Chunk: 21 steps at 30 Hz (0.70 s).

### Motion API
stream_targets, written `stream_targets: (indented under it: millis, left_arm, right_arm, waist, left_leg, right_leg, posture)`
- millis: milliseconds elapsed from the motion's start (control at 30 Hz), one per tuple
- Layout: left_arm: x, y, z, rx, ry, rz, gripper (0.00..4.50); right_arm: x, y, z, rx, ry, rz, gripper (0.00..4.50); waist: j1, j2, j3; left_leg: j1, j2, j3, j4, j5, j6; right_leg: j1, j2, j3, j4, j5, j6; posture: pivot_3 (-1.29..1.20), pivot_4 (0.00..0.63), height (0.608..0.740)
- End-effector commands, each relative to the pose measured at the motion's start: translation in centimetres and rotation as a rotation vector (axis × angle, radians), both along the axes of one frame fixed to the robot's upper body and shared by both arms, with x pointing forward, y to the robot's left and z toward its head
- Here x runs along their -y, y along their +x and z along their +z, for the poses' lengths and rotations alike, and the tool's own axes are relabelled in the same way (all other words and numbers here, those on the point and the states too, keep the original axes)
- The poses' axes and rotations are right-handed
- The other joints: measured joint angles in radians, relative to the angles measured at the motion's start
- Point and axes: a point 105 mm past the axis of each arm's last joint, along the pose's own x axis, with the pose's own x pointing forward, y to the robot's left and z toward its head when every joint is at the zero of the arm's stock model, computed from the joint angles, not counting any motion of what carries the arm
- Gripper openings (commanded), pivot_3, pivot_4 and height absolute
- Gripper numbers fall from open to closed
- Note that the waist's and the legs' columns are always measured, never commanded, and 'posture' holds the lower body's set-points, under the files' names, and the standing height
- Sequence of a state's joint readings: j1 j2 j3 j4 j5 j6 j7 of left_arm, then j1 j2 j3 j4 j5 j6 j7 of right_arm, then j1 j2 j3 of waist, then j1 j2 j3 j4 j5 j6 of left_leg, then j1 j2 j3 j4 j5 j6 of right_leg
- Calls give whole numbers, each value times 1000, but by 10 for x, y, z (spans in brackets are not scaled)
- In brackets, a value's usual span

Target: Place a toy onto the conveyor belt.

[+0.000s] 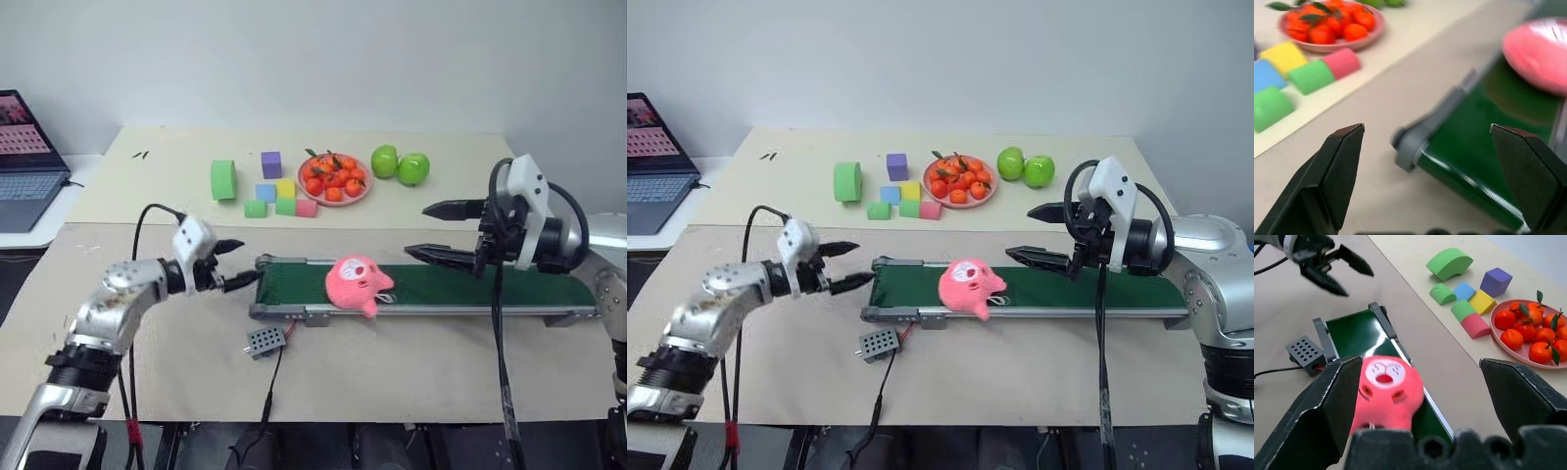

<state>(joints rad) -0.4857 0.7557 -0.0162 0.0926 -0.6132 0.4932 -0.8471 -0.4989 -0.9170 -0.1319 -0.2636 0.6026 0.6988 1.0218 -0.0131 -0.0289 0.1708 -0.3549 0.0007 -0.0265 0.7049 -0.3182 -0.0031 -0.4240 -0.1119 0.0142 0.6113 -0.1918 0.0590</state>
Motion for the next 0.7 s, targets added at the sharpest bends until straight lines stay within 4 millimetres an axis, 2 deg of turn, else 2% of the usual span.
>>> stream_targets:
  millis: [33, 100, 233, 433, 700]
  left_arm:
    - [17, -8, 43, 57, -90, -70, 4383]
    - [28, -14, 53, 75, -95, -112, 4383]
    - [50, -22, 60, 81, -94, -186, 4383]
    - [56, -15, 83, 147, -105, -185, 4383]
    - [67, -20, 89, 167, -90, -243, 4383]
  right_arm:
    - [4, -3, 17, 69, 1, 3, 4500]
    - [2, -4, 23, 79, 19, 20, 4500]
    - [-1, -1, 35, 111, 58, 27, 4500]
    - [-5, 0, 37, 110, 80, 41, 4500]
    - [-5, 1, 37, 115, 91, 42, 4500]
  waist:
    - [0, 0, 0]
    - [-1, 0, 0]
    - [-2, 0, 0]
    - [-1, 0, 0]
    - [-1, 0, 0]
  left_leg:
    - [0, 0, 0, 0, 0, 0]
    - [0, 0, 0, 0, 0, 0]
    - [0, 0, 0, 0, 0, 0]
    - [0, 0, 1, 0, 0, 0]
    - [-1, 0, 1, 0, 0, 0]
  right_leg:
    - [0, 0, 0, 0, 0, 0]
    - [0, 0, 0, 0, 0, 0]
    - [0, 0, 0, -1, 0, 0]
    - [0, 1, 0, -1, 0, 0]
    - [-1, 0, 1, -1, 0, 0]
  posture:
    - [0, 150, 738]
    - [0, 150, 738]
    - [0, 150, 738]
    - [0, 150, 738]
    - [0, 150, 738]
